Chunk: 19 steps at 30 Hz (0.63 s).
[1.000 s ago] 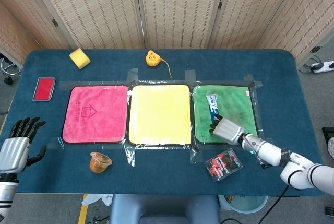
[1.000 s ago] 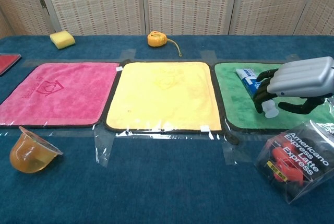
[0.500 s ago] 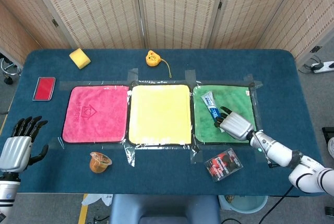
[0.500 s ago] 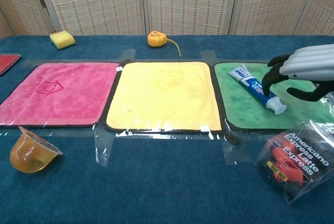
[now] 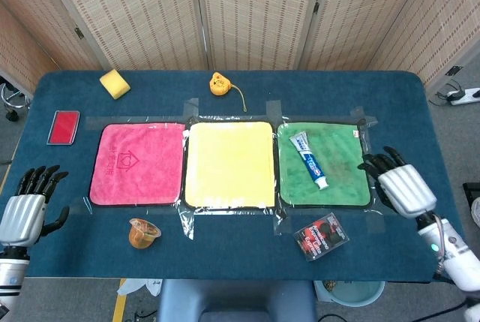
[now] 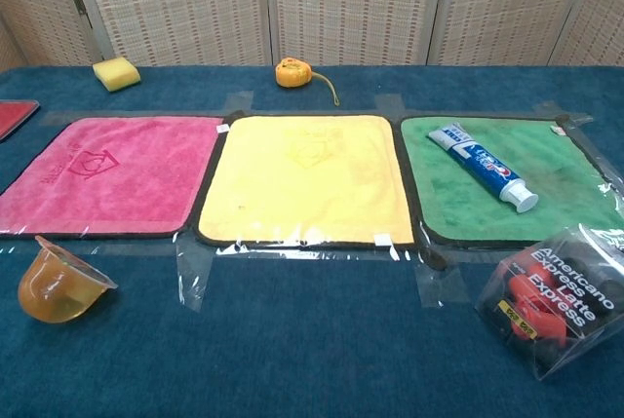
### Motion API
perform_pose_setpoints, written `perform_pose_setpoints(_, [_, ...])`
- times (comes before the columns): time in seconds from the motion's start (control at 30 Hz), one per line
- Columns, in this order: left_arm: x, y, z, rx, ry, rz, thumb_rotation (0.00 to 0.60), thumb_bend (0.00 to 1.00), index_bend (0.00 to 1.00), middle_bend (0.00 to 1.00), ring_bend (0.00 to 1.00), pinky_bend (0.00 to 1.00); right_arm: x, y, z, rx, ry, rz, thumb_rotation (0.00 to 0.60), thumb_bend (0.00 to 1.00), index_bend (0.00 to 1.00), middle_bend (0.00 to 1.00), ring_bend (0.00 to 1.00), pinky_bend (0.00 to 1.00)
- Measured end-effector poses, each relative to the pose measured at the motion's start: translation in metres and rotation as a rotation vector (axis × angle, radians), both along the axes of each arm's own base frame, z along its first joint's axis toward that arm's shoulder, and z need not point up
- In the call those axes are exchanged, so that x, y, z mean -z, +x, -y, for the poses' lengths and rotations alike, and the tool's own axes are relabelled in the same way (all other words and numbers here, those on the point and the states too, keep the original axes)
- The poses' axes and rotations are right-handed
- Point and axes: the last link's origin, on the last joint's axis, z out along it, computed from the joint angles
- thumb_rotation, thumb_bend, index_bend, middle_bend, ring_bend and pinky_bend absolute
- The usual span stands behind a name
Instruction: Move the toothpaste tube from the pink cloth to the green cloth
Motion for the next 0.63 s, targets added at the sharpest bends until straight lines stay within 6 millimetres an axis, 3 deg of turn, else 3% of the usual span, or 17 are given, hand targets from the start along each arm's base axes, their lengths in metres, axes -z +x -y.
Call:
perform_pose_setpoints(0.23, [-0.001,0.001,0.008,-0.006,0.007,-0.017,0.6,0.44,0.19,0.12,0.06,0.0,-0.03,-0.029,-0.055,0.153,-0.148,0.067,0.6,0.65,0.15,0.14,0.17,0.11])
perform_pose_setpoints(0.43, [-0.001,0.0,0.018,-0.01,0.029,-0.013,0.6,0.44,0.19,0.12,0.06,0.0,-0.035,-0.043,-0.094,0.212,-0.209,0.127,0.6,0.65,0.14,0.13,0.17,0.11])
perform_pose_setpoints(0.63, [0.001,0.002,0.033,0.005,0.063,0.007,0.6,0.44,0.19,0.12,0.06,0.0,-0.034,-0.055,-0.118,0.242,-0.25,0.181,0.6,0.65,0.14,0.13,0.17,0.11])
